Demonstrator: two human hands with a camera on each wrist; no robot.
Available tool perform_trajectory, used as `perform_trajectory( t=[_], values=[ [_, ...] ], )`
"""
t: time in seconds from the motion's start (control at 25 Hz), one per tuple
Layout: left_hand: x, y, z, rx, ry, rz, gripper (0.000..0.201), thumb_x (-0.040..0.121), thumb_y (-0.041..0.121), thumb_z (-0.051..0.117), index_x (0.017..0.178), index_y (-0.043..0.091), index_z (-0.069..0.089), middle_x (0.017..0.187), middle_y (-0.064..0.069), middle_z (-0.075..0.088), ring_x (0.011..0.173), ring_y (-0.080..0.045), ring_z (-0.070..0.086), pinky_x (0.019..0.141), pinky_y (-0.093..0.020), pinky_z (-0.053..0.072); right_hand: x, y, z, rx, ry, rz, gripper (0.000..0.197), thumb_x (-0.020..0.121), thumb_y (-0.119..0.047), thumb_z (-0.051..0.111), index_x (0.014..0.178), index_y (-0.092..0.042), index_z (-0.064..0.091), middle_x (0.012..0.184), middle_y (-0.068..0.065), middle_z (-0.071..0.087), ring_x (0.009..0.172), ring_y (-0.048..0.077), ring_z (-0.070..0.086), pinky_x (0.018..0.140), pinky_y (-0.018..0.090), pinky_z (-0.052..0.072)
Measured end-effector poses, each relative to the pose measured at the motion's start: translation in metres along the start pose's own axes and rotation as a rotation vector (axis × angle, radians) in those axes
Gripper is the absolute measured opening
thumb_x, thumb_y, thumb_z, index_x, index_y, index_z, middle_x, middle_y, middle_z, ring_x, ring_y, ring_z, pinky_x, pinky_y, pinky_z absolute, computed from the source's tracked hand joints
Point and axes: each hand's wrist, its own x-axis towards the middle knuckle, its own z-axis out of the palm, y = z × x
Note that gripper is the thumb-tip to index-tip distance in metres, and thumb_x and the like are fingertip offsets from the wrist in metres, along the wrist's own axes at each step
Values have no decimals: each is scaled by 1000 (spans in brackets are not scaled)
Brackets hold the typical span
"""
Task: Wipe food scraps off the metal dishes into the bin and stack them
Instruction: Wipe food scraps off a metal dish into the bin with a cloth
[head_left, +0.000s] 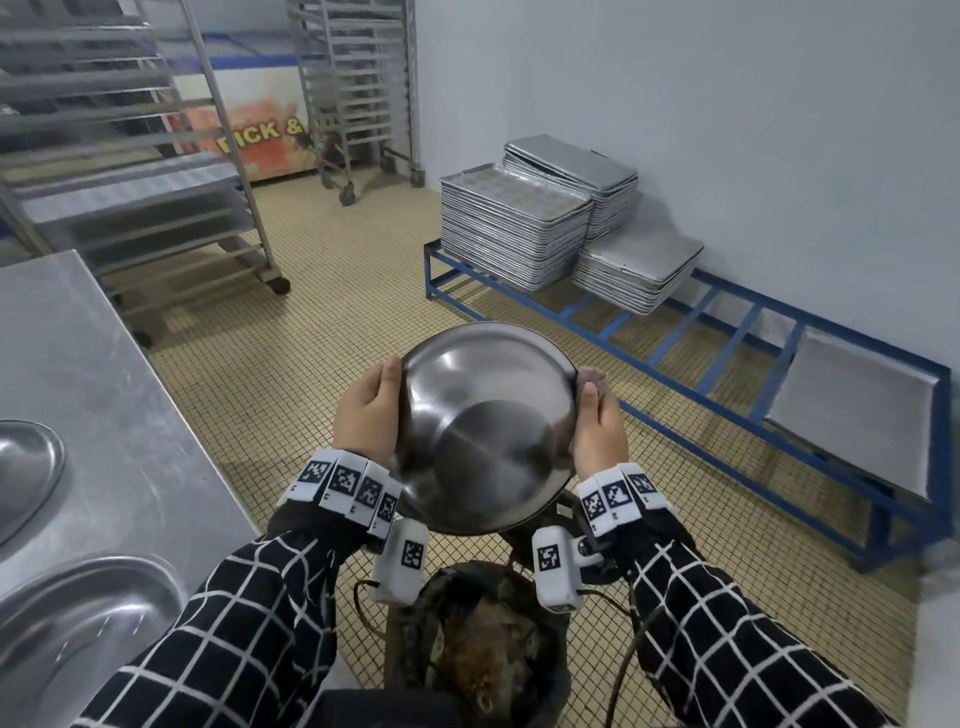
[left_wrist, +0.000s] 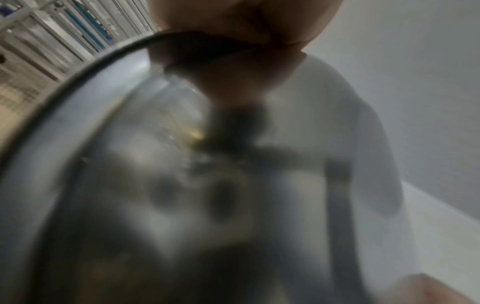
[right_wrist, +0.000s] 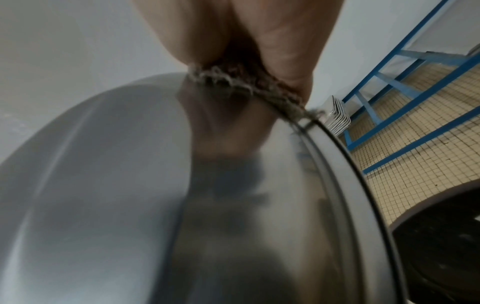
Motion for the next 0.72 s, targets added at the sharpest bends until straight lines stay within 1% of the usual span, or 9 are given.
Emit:
perform_trajectory(
  t=[0.08, 0.16, 0.28, 0.36, 0.44, 0.52, 0.56, 0.64, 0.72],
  values=[
    [3, -3, -1, 24, -31, 4, 36, 100, 44, 37, 99, 22, 65, 93, 0, 67, 90, -18, 60, 83, -33, 47, 4, -2, 0, -31, 40, -85, 35, 101, -38, 36, 123, -16, 52, 91, -8, 55, 94, 19, 55, 80, 28, 37],
    [2, -4, -2, 73, -72, 26, 29, 100, 41, 38, 103, 22, 61, 92, 6, 63, 89, -13, 58, 79, -27, 45, 9, -6, -3, -119, 38, -194, 33, 101, -35, 39, 117, -11, 53, 90, -4, 56, 90, 20, 57, 72, 26, 39],
    [-5, 0, -1, 116, -189, 53, 19, 99, 37, 41, 103, 27, 57, 92, 9, 62, 85, -5, 57, 68, -17, 39, 12, -13, -7, -341, -79, -424, 27, 100, -28, 42, 109, -5, 52, 86, -2, 55, 75, 14, 52, 55, 10, 34],
    [-9, 2, 1, 139, -278, 57, 19, 98, 36, 44, 107, 29, 60, 95, 10, 64, 87, -3, 58, 66, -15, 38, 10, -17, -6, -468, -199, -565, 23, 99, -26, 44, 103, -5, 52, 86, 1, 56, 75, 15, 53, 57, 10, 33],
    [-10, 3, 5, 233, -312, 117, 18, 97, 37, 47, 102, 30, 63, 91, 14, 64, 86, -1, 56, 68, -16, 37, 7, -18, -1, -541, -289, -666, 22, 99, -26, 45, 101, -5, 54, 90, 4, 58, 80, 17, 54, 64, 18, 38],
    [-11, 3, 7, 323, -308, 178, 22, 97, 38, 48, 84, 29, 63, 77, 14, 61, 75, -2, 54, 64, -19, 36, 3, -18, 5, -559, -308, -747, 22, 98, -26, 47, 100, -5, 54, 89, 3, 56, 80, 18, 53, 69, 26, 40],
    [-10, 3, 8, 342, -294, 196, 28, 96, 38, 48, 74, 28, 61, 69, 12, 59, 68, -4, 53, 62, -21, 35, 1, -18, 7, -556, -302, -765, 21, 98, -25, 47, 100, -5, 54, 88, 2, 55, 79, 18, 52, 70, 27, 40],
    [-8, 0, 8, 374, -249, 230, 35, 97, 39, 47, 67, 23, 58, 62, 7, 56, 62, -11, 52, 61, -26, 38, -3, -18, 10, -512, -271, -769, 19, 99, -22, 46, 106, -6, 54, 93, 0, 56, 82, 15, 53, 71, 24, 42],
    [-7, -3, 9, 411, -217, 243, 36, 97, 40, 46, 70, 20, 59, 63, 3, 58, 63, -16, 53, 63, -31, 42, -9, -19, 12, -419, -211, -752, 30, 99, -17, 46, 128, -10, 49, 108, -3, 58, 92, 8, 56, 75, 6, 43]
  ],
)
